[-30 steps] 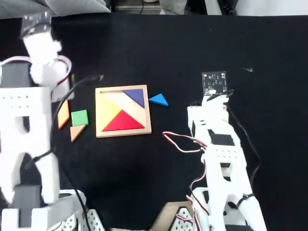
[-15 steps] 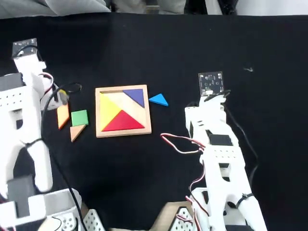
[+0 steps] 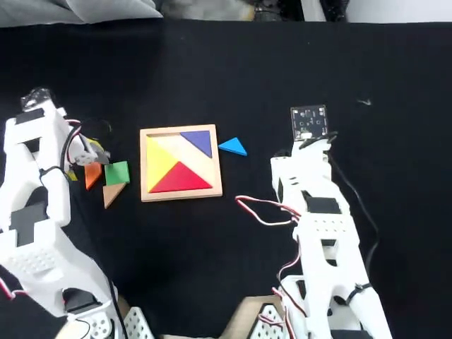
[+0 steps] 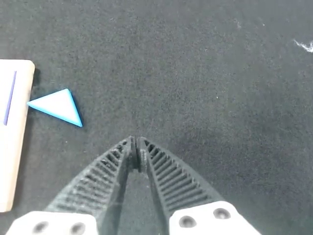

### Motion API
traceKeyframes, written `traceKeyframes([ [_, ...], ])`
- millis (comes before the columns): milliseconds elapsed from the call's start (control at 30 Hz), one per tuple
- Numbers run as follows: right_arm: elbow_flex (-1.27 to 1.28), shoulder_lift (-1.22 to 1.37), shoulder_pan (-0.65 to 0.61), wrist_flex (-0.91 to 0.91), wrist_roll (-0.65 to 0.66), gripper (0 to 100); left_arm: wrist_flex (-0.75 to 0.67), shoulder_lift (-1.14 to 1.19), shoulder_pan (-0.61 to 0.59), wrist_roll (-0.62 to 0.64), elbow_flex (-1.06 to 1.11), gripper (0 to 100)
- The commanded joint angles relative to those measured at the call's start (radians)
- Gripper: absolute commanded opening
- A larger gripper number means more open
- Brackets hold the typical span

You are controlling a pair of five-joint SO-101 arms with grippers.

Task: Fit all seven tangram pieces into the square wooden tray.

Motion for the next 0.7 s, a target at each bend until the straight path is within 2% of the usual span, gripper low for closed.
traceKeyframes([
  [0, -0.005, -0.035, -0.012, -0.020, 0.008, 1.1, -0.018, -0.002, -0.005, -0.028, -0.064, 28],
  [267, -0.005, -0.035, -0.012, -0.021, 0.008, 1.1, -0.032, -0.057, -0.090, -0.048, -0.076, 28],
  [367, -0.005, -0.035, -0.012, -0.021, 0.008, 1.1, -0.032, -0.017, -0.065, -0.109, -0.076, 26],
  [500, -0.005, -0.035, -0.012, -0.020, 0.008, 1.1, -0.055, 0.084, -0.048, -0.110, -0.125, 21],
  [667, -0.005, -0.035, -0.012, -0.018, 0.008, 1.1, -0.031, 0.210, -0.016, -0.110, -0.216, 20],
])
